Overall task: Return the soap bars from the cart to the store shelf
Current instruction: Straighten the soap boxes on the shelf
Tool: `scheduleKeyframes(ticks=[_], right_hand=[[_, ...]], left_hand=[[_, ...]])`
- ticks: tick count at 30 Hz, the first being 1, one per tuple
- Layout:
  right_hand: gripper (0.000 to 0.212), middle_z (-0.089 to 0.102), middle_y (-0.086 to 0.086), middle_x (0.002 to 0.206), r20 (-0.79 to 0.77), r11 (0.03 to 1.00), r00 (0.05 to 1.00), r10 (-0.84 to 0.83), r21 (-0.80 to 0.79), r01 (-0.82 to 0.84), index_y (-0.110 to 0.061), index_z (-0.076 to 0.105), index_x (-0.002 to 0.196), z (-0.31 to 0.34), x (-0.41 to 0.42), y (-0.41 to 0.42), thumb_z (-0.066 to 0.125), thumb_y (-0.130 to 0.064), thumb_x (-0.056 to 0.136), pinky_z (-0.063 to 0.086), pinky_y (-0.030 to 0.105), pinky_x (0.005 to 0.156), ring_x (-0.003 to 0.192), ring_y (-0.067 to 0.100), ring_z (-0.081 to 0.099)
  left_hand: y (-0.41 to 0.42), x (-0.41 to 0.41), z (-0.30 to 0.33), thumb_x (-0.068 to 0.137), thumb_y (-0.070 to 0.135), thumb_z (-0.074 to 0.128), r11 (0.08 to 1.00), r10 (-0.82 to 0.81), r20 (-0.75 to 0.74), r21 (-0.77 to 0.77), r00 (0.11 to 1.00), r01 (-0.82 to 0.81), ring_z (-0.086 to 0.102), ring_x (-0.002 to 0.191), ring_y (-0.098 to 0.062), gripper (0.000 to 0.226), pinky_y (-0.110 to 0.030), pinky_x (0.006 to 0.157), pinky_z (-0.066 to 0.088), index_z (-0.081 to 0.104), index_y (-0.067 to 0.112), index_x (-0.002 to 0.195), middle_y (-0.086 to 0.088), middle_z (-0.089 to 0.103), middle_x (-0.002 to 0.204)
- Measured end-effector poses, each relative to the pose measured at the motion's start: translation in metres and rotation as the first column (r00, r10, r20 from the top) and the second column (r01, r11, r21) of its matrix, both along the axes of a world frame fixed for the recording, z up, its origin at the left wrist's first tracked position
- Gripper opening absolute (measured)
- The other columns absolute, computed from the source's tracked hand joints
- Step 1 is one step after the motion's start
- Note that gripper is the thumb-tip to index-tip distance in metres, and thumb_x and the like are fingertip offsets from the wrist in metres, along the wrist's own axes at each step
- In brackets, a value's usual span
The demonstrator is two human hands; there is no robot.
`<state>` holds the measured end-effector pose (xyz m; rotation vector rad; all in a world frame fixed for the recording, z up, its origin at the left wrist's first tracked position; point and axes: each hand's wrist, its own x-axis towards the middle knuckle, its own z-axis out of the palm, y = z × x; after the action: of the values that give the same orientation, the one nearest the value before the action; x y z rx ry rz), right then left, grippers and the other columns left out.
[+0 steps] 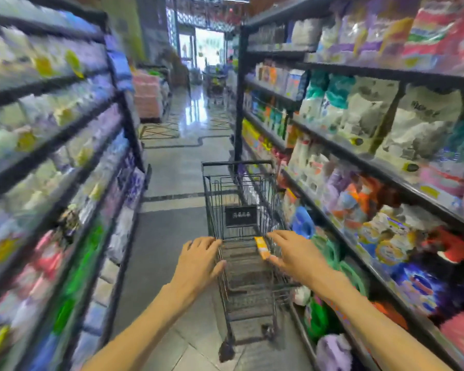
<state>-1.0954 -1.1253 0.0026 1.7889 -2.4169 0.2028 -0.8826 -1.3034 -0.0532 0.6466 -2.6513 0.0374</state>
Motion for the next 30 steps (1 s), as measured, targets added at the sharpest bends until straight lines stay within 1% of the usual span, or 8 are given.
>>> scheduleKeyframes(ticks=[3,8,12,15,20,24,27,30], right_hand=[[0.061,0.053,0.002,0.142,-0.001,0.998,0.998,0.070,0.007,-0.070,-0.020,0.044,0.145,0.002,0.011,-0.082,0.058,-0.049,0.093,0.045,0.037,0.102,0.127,0.023,0.053],[0.066,0.045,0.001,0.149,0.046,0.991,0.990,0.130,0.023,-0.131,-0.024,0.033,0.151,0.005,0.028,-0.217,0.053,-0.052,0.095,0.043,0.038,0.106,0.132,0.023,0.047],[0.067,0.043,0.001,0.151,0.062,0.986,0.984,0.168,0.000,-0.169,-0.025,0.033,0.151,0.005,0.033,-0.311,0.053,-0.053,0.094,0.040,0.035,0.110,0.136,0.021,0.044],[0.067,0.043,0.002,0.150,0.045,0.985,0.984,0.174,0.003,-0.174,-0.024,0.034,0.151,0.003,0.021,-0.367,0.054,-0.052,0.094,0.039,0.038,0.110,0.137,0.021,0.041],[0.067,0.042,0.003,0.151,0.026,0.987,0.987,0.160,0.019,-0.161,-0.023,0.033,0.151,-0.005,-0.024,-0.451,0.053,-0.053,0.094,0.037,0.037,0.112,0.138,0.022,0.039],[0.067,0.045,0.004,0.148,0.013,0.993,0.994,0.112,0.023,-0.112,-0.021,0.036,0.149,-0.012,-0.078,-0.512,0.054,-0.053,0.093,0.039,0.037,0.109,0.135,0.024,0.043],[0.065,0.050,0.006,0.141,0.018,0.996,0.997,0.070,0.050,-0.070,-0.019,0.039,0.147,-0.014,-0.126,-0.553,0.055,-0.051,0.092,0.043,0.040,0.104,0.129,0.027,0.048],[0.064,0.048,0.005,0.143,0.009,0.998,1.000,-0.011,0.066,0.010,-0.020,0.038,0.148,-0.014,-0.175,-0.578,0.053,-0.051,0.094,0.042,0.041,0.104,0.130,0.026,0.047]], left_hand=[[-0.071,0.015,0.001,0.080,0.052,0.069,0.998,0.053,-0.002,-0.025,0.999,-0.053,0.066,0.106,-0.023,0.050,-0.043,0.085,0.055,0.065,0.022,0.120,0.000,0.068,0.115],[-0.189,0.041,0.008,0.084,0.060,0.041,0.988,0.155,0.058,-0.005,0.986,-0.155,0.067,0.105,-0.023,0.059,-0.042,0.085,0.056,0.068,0.022,0.119,-0.001,0.070,0.116],[-0.273,0.048,0.013,0.083,0.060,0.041,0.979,0.203,0.094,0.003,0.975,-0.204,0.069,0.102,-0.023,0.059,-0.042,0.082,0.058,0.069,0.022,0.118,-0.002,0.070,0.114],[-0.329,0.037,0.012,0.083,0.059,0.044,0.976,0.213,0.115,0.026,0.970,-0.217,0.068,0.104,-0.024,0.059,-0.042,0.083,0.058,0.069,0.021,0.120,-0.002,0.070,0.116],[-0.412,-0.014,0.009,0.084,0.061,0.041,0.981,0.188,0.142,0.025,0.972,-0.194,0.068,0.105,-0.021,0.060,-0.037,0.085,0.056,0.068,0.022,0.122,0.000,0.070,0.118],[-0.480,-0.076,0.003,0.087,0.061,0.040,0.991,0.126,0.153,0.022,0.980,-0.131,0.064,0.111,-0.020,0.060,-0.040,0.090,0.053,0.062,0.023,0.129,0.002,0.066,0.124],[-0.527,-0.131,0.010,0.089,0.059,0.039,0.997,0.070,0.163,0.013,0.984,-0.073,0.065,0.106,-0.019,0.056,-0.038,0.087,0.053,0.062,0.024,0.126,0.004,0.066,0.119],[-0.563,-0.190,0.017,0.090,0.058,0.038,1.000,-0.008,0.170,0.007,0.985,0.007,0.067,0.103,-0.020,0.054,-0.038,0.085,0.056,0.063,0.023,0.124,0.003,0.068,0.117]])
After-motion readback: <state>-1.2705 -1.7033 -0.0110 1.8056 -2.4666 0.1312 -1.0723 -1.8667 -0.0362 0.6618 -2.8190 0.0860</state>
